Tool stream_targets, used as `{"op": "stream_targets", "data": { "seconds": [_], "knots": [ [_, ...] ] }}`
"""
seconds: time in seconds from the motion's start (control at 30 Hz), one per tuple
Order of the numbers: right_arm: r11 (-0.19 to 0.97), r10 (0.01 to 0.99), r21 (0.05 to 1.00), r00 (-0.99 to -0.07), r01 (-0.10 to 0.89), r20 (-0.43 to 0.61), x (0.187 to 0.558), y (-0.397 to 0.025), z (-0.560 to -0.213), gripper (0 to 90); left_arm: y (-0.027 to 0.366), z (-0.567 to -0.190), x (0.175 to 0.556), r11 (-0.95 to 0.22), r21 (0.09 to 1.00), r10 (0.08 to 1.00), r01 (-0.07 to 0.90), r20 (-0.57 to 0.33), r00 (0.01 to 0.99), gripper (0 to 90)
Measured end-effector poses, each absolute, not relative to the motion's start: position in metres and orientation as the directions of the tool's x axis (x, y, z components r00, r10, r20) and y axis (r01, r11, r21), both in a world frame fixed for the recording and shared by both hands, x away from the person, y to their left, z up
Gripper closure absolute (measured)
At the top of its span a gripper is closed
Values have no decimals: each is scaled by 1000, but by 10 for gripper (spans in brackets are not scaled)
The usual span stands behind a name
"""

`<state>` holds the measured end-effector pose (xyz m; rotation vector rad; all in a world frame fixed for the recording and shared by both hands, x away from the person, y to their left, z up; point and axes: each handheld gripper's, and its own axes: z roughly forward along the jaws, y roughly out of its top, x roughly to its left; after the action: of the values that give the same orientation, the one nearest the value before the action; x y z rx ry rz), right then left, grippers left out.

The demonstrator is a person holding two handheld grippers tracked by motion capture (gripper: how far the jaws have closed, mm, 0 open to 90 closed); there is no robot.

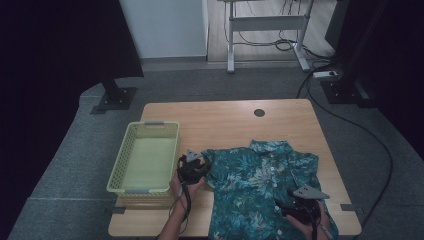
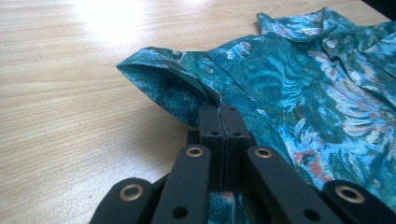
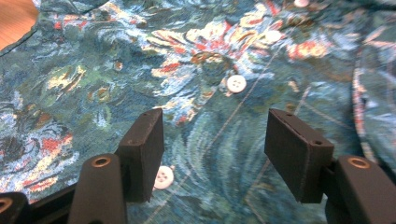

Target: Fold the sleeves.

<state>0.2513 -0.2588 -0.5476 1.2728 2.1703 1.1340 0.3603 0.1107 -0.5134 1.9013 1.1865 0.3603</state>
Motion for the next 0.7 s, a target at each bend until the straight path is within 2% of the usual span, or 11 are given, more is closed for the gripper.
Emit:
{"op": "stream_targets", "data": {
  "seconds": [0.37, 0.7],
  "knots": [
    [290, 855, 768, -515, 571, 60, 252, -275, -545, 362, 121, -500, 357, -200, 778, 826, 595, -193, 530, 900],
    [344, 856, 725, -516, 597, 18, 254, -269, -554, 358, 132, -487, 359, -207, 771, 842, 602, -173, 511, 900]
  ]
}}
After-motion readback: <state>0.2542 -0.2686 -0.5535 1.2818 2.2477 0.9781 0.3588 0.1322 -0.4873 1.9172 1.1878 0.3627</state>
